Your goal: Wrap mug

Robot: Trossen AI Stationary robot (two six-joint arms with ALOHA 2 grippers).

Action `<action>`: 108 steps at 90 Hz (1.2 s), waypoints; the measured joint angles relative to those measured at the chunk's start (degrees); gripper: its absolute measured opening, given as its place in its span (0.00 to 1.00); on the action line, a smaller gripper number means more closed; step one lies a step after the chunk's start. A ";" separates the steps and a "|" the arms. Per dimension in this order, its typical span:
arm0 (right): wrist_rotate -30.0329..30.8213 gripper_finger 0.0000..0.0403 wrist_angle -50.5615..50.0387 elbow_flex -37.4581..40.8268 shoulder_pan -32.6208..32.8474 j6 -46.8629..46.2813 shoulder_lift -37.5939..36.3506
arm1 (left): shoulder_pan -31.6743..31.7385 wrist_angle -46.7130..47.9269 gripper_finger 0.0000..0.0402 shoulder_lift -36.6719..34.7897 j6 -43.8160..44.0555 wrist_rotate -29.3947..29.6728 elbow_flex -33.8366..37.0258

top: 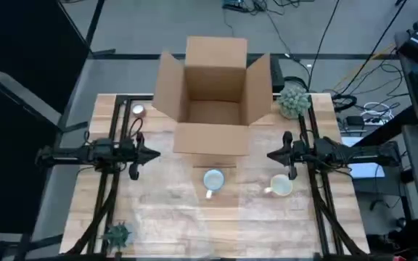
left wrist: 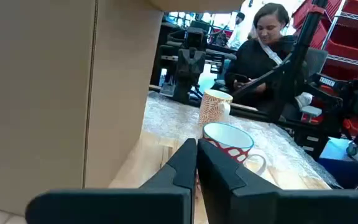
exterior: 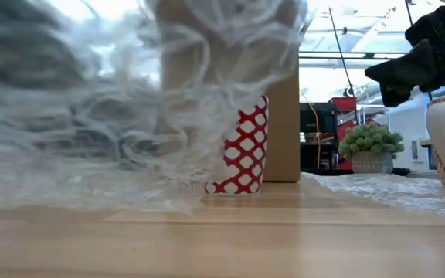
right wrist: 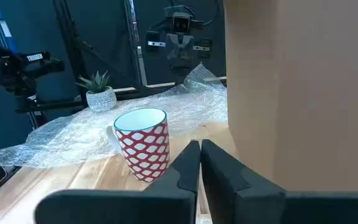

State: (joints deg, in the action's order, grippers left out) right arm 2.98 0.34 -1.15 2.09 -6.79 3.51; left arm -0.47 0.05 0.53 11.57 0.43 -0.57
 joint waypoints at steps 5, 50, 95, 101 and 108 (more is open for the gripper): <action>0.00 0.00 0.00 -0.01 0.01 0.00 0.00 | 0.00 0.00 0.00 0.00 0.00 0.02 0.00; 0.00 0.00 0.02 -0.01 0.00 0.00 0.00 | 0.02 0.00 0.00 0.00 0.00 0.01 0.01; 0.00 0.00 0.04 -0.02 0.01 0.00 0.00 | 0.01 -0.50 0.00 0.00 -3.37 0.04 0.06; 0.00 0.00 0.04 -0.02 0.00 -0.02 0.00 | 0.00 -0.50 0.00 -0.02 -3.02 0.04 0.04; 0.00 0.00 0.04 -0.02 0.02 -0.01 0.00 | 0.00 -0.51 0.00 0.00 -3.02 0.04 0.05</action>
State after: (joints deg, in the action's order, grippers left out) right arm 2.98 0.38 -1.17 2.11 -6.80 3.51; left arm -0.46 -0.45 0.54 8.56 0.47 -0.53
